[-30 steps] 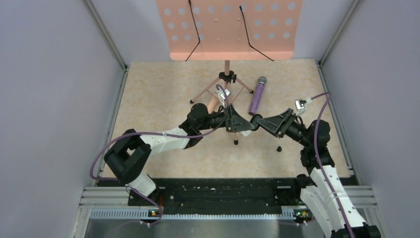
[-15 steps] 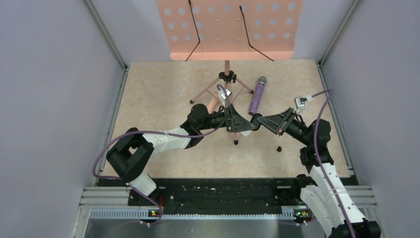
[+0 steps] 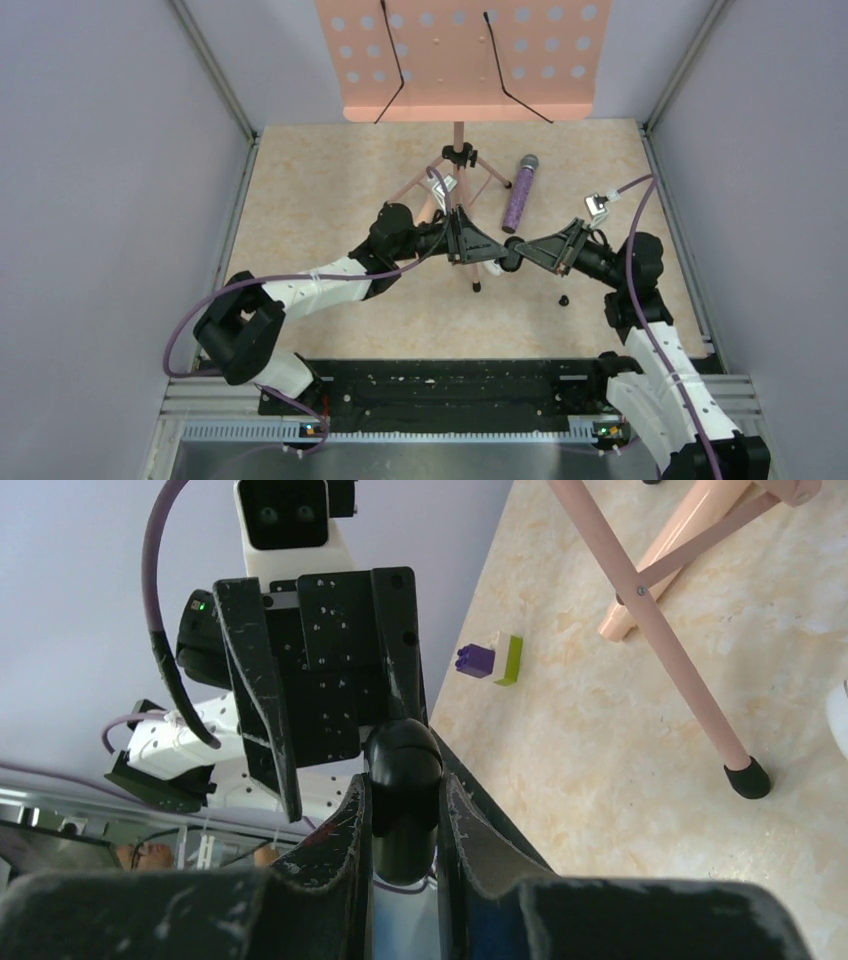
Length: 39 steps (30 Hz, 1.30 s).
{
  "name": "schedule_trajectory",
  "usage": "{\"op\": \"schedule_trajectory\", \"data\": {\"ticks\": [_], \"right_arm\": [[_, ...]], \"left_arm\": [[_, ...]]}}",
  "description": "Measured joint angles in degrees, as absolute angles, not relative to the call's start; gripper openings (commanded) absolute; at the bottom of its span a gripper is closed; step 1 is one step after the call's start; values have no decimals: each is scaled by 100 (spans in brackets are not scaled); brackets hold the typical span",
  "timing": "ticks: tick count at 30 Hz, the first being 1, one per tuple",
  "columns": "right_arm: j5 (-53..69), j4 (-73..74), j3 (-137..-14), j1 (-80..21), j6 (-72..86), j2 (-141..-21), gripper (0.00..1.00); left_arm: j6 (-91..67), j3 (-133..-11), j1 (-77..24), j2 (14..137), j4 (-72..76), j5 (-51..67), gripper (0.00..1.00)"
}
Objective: Insert the wireless bluetooth earbuds into the charging case
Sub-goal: Pass from the left arm to the right, then place the charging case at the center of the board.
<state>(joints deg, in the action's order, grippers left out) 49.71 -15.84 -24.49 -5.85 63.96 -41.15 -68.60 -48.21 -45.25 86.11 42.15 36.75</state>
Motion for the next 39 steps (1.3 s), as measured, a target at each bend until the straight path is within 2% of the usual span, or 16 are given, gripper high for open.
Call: {"op": "schedule_trajectory", "data": {"ticks": [7, 12, 20, 27, 31, 39], "right_arm": [[5262, -1579, -2493, -587, 6263, -4211, 0], [5323, -1581, -2493, -587, 6259, -4252, 0], [5074, -1055, -2611, -587, 6226, -4392, 0], [4285, 690, -2950, -526, 5907, -4952, 0], [3409, 1861, -3352, -495, 5234, -5290, 0], [1531, 3356, -3734, -515, 3876, -5684, 0]], "left_arm": [[-6565, -4906, -4453, 8490, 3800, 3640, 49], [-6451, -4960, -4456, 8490, 3553, 3662, 57], [-5835, -5144, -4484, 8418, 2727, 3380, 59], [-4379, -5315, -4873, 7520, 1066, 2078, 61], [-3693, -5684, -5109, 7397, 292, 1461, 60], [-3424, -5699, -5105, 7411, -421, 906, 59]]}}
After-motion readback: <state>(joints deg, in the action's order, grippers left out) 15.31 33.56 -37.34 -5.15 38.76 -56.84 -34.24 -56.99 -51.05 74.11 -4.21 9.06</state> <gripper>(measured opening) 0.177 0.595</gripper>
